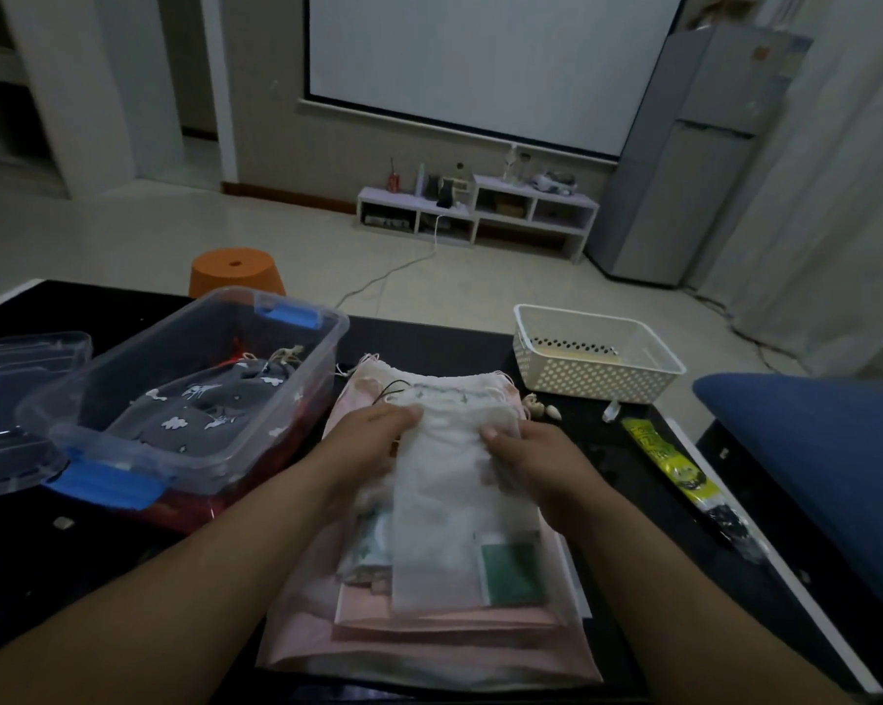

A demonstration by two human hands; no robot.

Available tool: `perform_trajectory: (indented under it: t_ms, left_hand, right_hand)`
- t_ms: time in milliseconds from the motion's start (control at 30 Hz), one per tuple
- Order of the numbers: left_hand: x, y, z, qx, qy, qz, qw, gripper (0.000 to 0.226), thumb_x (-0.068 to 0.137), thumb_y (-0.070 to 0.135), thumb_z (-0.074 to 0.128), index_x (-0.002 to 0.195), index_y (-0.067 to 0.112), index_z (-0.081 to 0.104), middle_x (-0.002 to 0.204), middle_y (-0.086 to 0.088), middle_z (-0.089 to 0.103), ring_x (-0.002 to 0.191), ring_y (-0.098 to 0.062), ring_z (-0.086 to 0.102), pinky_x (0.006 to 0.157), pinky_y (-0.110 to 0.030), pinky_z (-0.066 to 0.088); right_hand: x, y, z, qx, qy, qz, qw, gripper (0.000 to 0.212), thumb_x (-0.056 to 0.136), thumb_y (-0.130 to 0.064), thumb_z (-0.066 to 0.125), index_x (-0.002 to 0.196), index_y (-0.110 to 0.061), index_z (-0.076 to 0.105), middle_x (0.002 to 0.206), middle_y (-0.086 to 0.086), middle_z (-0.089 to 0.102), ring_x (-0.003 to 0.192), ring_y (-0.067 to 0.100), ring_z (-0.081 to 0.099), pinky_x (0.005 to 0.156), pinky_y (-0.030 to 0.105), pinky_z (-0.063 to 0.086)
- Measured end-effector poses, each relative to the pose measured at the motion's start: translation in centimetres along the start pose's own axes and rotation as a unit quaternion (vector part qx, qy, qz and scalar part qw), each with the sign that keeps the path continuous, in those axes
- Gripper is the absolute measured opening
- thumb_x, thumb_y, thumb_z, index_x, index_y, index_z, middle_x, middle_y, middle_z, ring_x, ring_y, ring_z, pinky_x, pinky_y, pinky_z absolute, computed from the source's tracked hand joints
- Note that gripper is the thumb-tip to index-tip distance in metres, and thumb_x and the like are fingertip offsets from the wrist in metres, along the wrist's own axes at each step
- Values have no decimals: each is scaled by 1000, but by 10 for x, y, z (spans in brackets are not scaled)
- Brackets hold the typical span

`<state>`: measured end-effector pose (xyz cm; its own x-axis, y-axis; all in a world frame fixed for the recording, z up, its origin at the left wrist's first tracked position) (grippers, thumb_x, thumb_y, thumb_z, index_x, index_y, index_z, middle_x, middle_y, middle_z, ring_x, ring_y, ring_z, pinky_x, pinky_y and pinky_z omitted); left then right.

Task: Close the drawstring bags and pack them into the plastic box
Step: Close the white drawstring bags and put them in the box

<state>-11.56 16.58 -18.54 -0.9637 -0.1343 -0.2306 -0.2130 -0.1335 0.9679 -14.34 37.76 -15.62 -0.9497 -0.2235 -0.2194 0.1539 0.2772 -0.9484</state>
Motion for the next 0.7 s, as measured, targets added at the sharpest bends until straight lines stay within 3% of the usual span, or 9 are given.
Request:
perform_trajectory:
  t_ms: [67, 167, 233, 300, 367, 433, 500, 600, 700]
  left_hand:
    - [-1, 0, 3, -36, -12, 8, 999, 51, 88, 45, 74, 131, 22, 59, 112, -18, 76, 88, -26, 77, 69, -38, 63]
    - [0, -3, 5, -59, 0, 21, 998, 67, 72, 49, 79, 125, 10, 65, 113, -28, 71, 93, -33, 71, 85, -52, 57]
    - [1, -4, 6, -53, 9, 22, 998, 48, 83, 41, 76, 111, 1, 73, 112, -27, 73, 97, -36, 71, 95, -56, 55]
    - [2, -5, 8, -46, 11, 17, 999, 25, 98, 27, 67, 106, 7, 79, 109, -21, 76, 106, -40, 72, 100, -58, 55]
    - [3, -5, 9, -48, 16, 10, 999, 23, 102, 25, 61, 103, 14, 82, 108, -16, 78, 105, -37, 73, 96, -53, 59]
    - [5, -5, 9, -60, 26, -5, 998, 26, 104, 28, 57, 106, 16, 80, 104, -10, 79, 89, -26, 76, 75, -36, 62]
    - [7, -5, 9, -92, 39, -19, 995, 26, 105, 30, 54, 113, 16, 74, 93, -4, 77, 70, -16, 71, 61, -26, 54]
    - [7, -4, 10, -176, 74, -57, 980, 25, 108, 28, 50, 102, 13, 69, 76, -1, 73, 61, -13, 67, 61, -26, 53]
    - [7, -3, 9, -268, 96, -73, 956, 33, 112, 28, 45, 89, 11, 63, 79, -6, 76, 73, -19, 70, 73, -32, 58]
  right_hand:
    - [-1, 3, -1, 26, -36, 16, 999, 27, 103, -22, 64, 112, 1, 74, 104, 23, 75, 87, 32, 71, 88, 51, 56]
    - [-3, 3, 3, 95, -67, 30, 993, 35, 105, -39, 59, 122, -13, 76, 119, 7, 78, 111, 27, 73, 100, 45, 56]
    - [-1, 0, 5, 150, -33, 38, 987, 36, 107, -43, 55, 120, -20, 78, 119, 2, 78, 114, 23, 73, 97, 42, 57]
    - [5, 1, 4, 149, -2, 37, 988, 34, 107, -41, 54, 115, -22, 81, 121, 5, 77, 116, 27, 71, 102, 46, 56]
    - [6, 2, 3, 162, 24, 40, 986, 30, 105, -36, 58, 106, -20, 83, 119, 7, 78, 113, 27, 71, 99, 46, 55]
    - [5, 1, 0, 214, 47, 59, 974, 23, 102, -29, 62, 96, -16, 81, 110, 8, 79, 106, 27, 71, 94, 44, 55]
    - [8, 3, -5, 262, 56, 81, 960, 25, 101, -27, 62, 88, -15, 79, 105, 7, 79, 106, 28, 68, 100, 46, 51]
    - [12, 7, -10, 293, 71, 110, 947, 26, 101, -21, 58, 84, -12, 75, 108, 10, 78, 104, 27, 67, 108, 45, 47]
    - [7, 5, -13, 339, 115, 136, 924, 20, 100, -10, 52, 86, -7, 66, 96, 10, 73, 88, 23, 66, 82, 32, 51]
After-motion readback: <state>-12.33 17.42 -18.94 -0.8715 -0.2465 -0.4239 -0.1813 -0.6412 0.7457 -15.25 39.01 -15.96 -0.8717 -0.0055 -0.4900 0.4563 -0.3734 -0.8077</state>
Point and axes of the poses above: each hand's wrist, its own x-axis towards the middle knuckle, its own z-axis out of the palm, y = z × x, the point moved 1 cm from there along x, towards the middle knuckle
